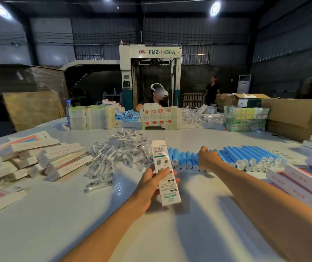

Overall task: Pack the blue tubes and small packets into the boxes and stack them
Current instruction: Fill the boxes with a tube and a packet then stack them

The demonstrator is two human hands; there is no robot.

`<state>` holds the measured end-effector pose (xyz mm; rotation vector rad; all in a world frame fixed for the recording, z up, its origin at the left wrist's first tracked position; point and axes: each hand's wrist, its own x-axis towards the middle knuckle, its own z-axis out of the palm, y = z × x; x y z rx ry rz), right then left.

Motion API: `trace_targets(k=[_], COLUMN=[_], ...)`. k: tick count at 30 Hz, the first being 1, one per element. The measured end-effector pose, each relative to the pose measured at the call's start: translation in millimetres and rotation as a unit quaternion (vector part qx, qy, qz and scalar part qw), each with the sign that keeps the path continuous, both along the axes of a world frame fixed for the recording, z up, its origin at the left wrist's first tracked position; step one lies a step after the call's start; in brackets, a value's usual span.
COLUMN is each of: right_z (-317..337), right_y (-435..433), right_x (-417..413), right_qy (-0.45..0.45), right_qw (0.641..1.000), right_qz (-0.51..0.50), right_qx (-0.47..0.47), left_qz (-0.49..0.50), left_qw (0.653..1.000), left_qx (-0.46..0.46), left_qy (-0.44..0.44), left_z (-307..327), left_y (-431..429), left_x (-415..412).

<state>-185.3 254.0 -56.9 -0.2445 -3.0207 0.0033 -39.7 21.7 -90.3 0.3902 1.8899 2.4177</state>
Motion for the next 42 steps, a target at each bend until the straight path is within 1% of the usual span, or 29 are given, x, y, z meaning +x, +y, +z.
trace_targets(k=[4,6,9,11,13,14,16,18,19,20,21,22,26,29,33,37,40,42], right_z=[-11,-15,-6,14,42,58,83,98,103,106,107,108,99,94,98,104,104,105], right_y=[4,6,5,1,-4,-7,-13,-21,-25,-31,-38,-44,-53,-50,-43,-46,-51,-52], right_x=[11,18,33,47,62,70,90,106,112,115,117,119,114,106,95,86,84,84], right_qy=[0.020,0.028,0.075,0.138,0.198,0.224,0.270,0.268,0.250,0.232,0.220,0.219,0.225,0.208,0.150,0.106,0.087,0.034], right_qw=[0.999,0.999,0.992,0.972,0.934,0.904,0.820,0.732,0.700,0.679,0.670,0.672,0.699,0.730,0.759,0.790,0.799,0.806], right_qz=[0.027,0.043,0.090,0.117,0.132,0.144,0.206,0.270,0.293,0.310,0.323,0.330,0.323,0.309,0.326,0.322,0.324,0.331], right_qx=[0.024,0.011,-0.056,-0.148,-0.266,-0.335,-0.462,-0.566,-0.602,-0.624,-0.632,-0.626,-0.598,-0.573,-0.544,-0.510,-0.499,-0.490], left_qz=[-0.001,-0.007,-0.003,0.005,0.000,-0.002,-0.001,-0.004,-0.008,-0.009,-0.010,-0.011,-0.019,-0.020,-0.020,-0.021,-0.005,0.007], left_qw=[0.999,0.998,0.997,0.999,1.000,1.000,1.000,1.000,1.000,1.000,0.999,0.999,0.999,0.999,0.999,0.999,0.999,0.999], left_qx=[0.022,0.038,0.044,0.032,0.010,0.009,0.015,0.023,0.023,0.019,0.013,0.008,0.011,0.021,0.003,-0.001,0.002,-0.016], left_qy=[-0.032,-0.053,-0.060,-0.033,-0.002,0.004,0.009,0.012,0.016,0.022,0.029,0.035,0.039,0.034,0.039,0.045,0.040,0.049], left_z=[-1,0,3,3,2,2,3,4,4,4,5,5,6,6,6,6,4,2], left_y=[3,3,6,8,8,8,7,6,6,6,6,6,8,7,7,7,4,3], left_x=[1,3,5,6,8,9,10,12,12,13,14,14,18,19,21,20,18,16])
